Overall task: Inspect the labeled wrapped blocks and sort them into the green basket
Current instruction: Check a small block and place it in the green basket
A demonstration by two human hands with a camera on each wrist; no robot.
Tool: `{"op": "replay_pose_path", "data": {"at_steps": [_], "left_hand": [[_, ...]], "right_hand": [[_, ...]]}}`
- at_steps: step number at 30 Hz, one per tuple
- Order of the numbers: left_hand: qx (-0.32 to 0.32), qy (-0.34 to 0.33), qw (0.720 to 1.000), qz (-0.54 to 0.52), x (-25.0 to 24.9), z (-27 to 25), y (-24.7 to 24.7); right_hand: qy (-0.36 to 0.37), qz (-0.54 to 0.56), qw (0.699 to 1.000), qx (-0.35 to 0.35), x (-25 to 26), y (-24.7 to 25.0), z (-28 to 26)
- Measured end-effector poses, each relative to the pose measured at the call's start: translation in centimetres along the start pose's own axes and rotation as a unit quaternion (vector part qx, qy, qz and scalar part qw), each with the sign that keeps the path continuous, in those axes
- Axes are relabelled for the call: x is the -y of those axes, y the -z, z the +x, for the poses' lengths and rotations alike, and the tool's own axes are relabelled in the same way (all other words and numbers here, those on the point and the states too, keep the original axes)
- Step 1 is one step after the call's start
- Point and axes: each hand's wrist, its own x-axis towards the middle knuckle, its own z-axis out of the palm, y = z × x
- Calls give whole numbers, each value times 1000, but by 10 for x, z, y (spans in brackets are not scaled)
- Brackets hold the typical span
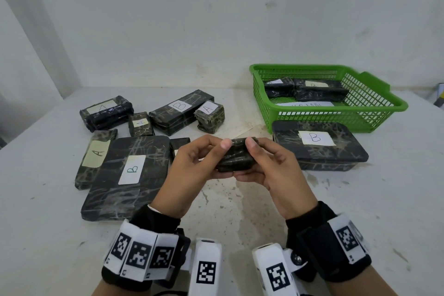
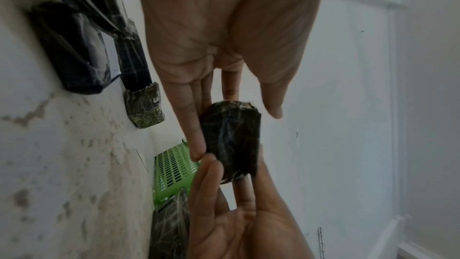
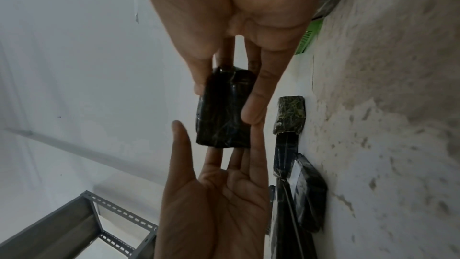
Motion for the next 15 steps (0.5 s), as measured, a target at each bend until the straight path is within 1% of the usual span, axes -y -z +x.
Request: {"op": "replay_pose_path", "data": {"at_steps": [5,8,12,15], "left_hand": [[-13,-1,1000,4,-2,0,0],[1,4,1000,-2,-2,0,0],[31,15,999,-11,-3,-2,1],[30,15,999,-14,-2,-1,1]], "right_hand": [[-2,-9,1000,2,-1,-2,-1],[-13,-12,1000,4,1,-2,-1],[-8,-6,1000,-9,3,1,0],[-6,-11,1000,-5,3,2,0]]}}
